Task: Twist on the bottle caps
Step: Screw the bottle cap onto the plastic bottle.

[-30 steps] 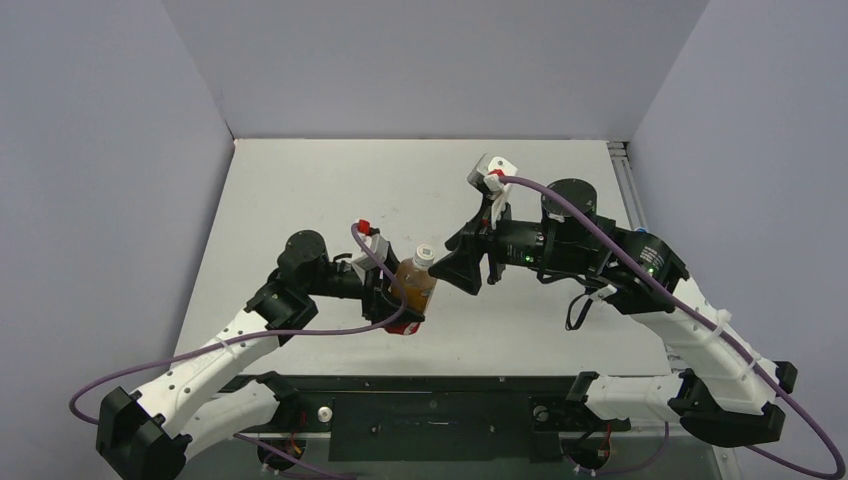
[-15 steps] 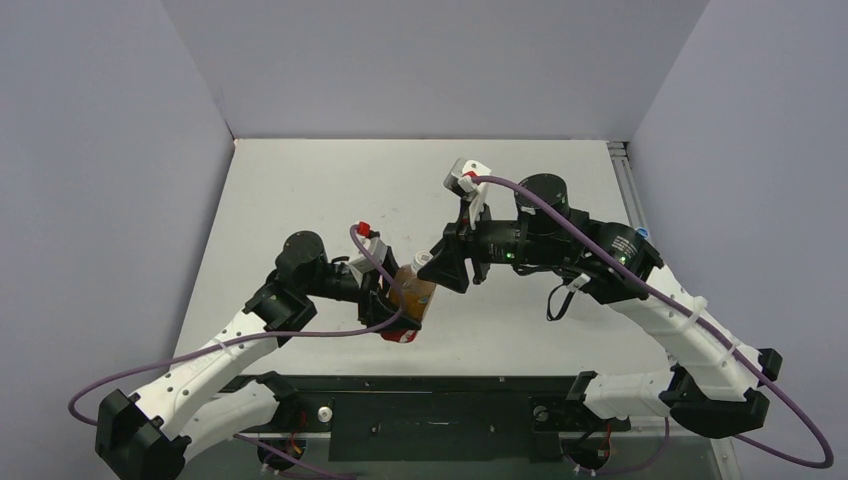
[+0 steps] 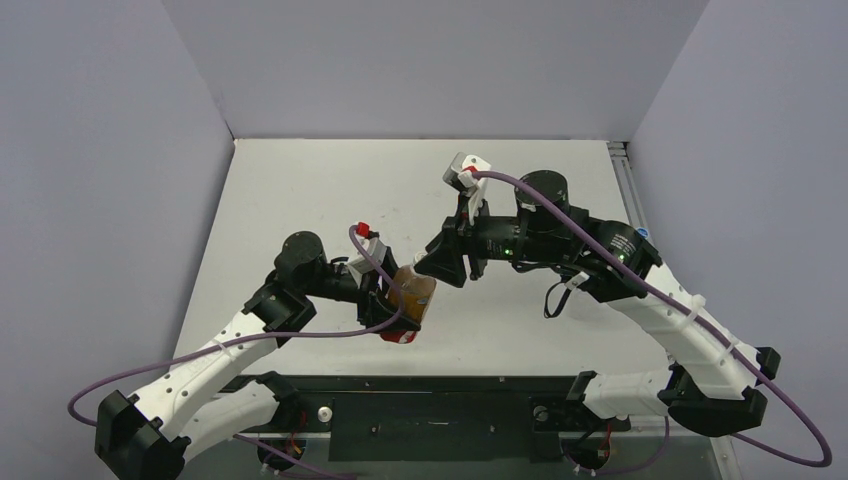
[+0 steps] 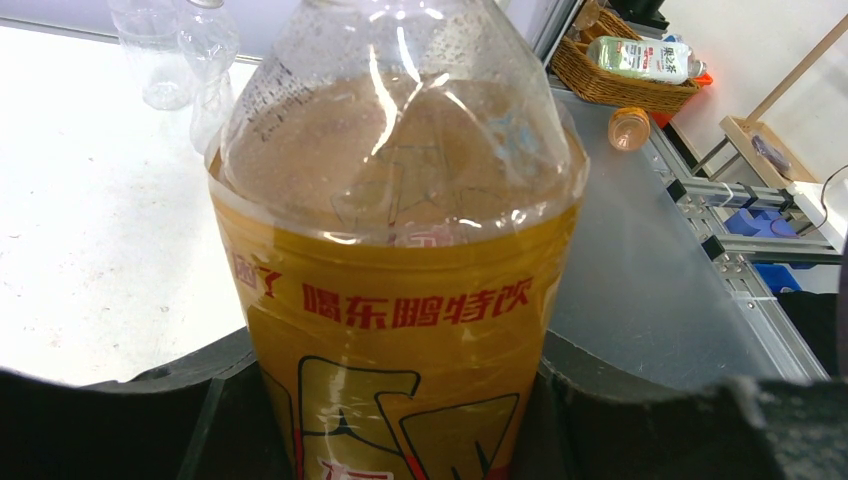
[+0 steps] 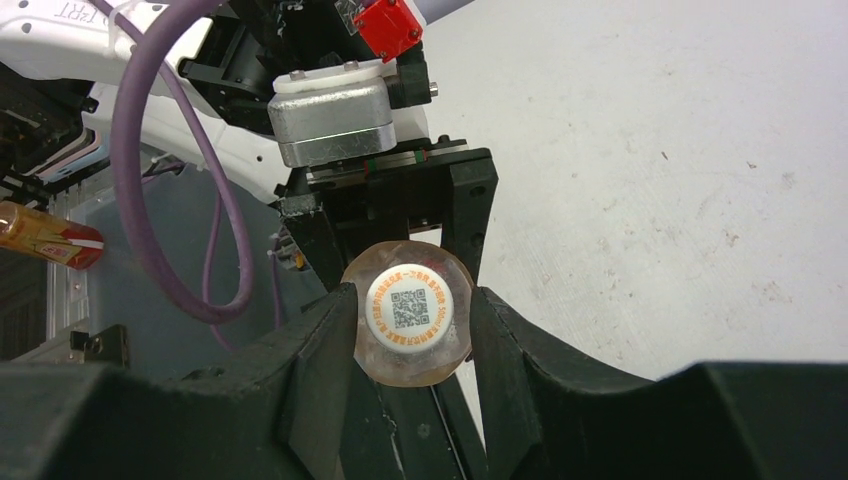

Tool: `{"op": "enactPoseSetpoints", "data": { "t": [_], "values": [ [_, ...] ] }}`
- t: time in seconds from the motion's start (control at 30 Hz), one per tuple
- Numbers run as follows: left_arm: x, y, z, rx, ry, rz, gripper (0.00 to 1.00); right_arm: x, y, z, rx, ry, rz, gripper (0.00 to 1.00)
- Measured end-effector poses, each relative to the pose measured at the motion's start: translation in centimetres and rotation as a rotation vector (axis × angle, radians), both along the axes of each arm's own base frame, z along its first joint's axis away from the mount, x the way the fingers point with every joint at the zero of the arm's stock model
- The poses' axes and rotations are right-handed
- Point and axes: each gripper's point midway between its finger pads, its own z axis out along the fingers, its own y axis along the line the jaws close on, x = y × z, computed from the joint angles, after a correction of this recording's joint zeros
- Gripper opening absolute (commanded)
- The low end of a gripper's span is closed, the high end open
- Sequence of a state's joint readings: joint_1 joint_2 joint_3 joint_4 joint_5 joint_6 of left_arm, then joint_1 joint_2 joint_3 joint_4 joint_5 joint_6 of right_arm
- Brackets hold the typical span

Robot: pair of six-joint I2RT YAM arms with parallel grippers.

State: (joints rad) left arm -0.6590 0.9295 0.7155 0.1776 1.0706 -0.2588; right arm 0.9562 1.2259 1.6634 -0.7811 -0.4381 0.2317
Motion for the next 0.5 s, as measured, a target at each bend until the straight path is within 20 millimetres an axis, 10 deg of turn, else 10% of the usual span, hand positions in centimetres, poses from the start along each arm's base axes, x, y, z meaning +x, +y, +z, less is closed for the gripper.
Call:
{"op": "enactPoseSetpoints", "data": {
  "t": [0.5],
  "values": [
    [1.7,-0.2,-0.3,0.010,-0.027,0.091,0.00,1.1,0.1,0.1,-0.008,0.001,-0.060,0.12]
  ]
}}
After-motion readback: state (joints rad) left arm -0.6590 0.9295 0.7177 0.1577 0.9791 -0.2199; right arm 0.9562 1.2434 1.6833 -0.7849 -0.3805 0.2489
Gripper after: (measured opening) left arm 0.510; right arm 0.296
